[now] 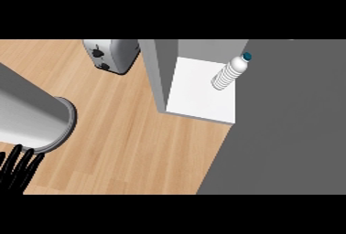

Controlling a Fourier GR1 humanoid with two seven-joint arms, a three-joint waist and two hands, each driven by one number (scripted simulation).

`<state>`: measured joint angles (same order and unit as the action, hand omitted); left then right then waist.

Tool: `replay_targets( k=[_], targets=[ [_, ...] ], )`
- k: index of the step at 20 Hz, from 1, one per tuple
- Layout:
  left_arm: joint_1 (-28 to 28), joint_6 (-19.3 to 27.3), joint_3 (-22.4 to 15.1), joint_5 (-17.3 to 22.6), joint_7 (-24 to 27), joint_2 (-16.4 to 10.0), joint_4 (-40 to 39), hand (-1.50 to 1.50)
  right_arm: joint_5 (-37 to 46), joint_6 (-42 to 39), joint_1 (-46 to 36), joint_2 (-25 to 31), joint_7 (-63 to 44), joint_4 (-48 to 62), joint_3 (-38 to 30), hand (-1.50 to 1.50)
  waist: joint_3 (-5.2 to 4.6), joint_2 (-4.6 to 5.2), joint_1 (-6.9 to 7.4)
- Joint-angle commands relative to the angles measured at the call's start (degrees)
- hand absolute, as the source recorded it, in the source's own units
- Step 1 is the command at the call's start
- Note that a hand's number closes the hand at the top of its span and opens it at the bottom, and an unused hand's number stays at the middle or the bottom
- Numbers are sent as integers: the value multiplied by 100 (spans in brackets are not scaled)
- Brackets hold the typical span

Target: Pick up the bottled water, place it into the cabinet and close the cabinet

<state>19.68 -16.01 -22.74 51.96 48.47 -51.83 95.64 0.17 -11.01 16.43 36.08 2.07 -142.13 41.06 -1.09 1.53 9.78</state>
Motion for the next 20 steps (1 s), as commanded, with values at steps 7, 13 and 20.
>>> replay_targets(
  k=[7, 13, 20],
  targets=[
    [-72, -233, 167, 96, -50, -177, 54, -150, -451, 243, -579, -860, -993, 499, 169, 150, 6, 130, 97],
    [-87, -388, 334, 165, -54, -317, 50, -150, -1168, 305, -649, -1283, -1219, 828, 19, 150, 29, 171, 179],
    [-167, -410, 445, 273, -131, -303, -9, -150, -2213, 174, -1370, -1901, -1591, 1647, -253, 150, 47, 191, 188]
  ],
)
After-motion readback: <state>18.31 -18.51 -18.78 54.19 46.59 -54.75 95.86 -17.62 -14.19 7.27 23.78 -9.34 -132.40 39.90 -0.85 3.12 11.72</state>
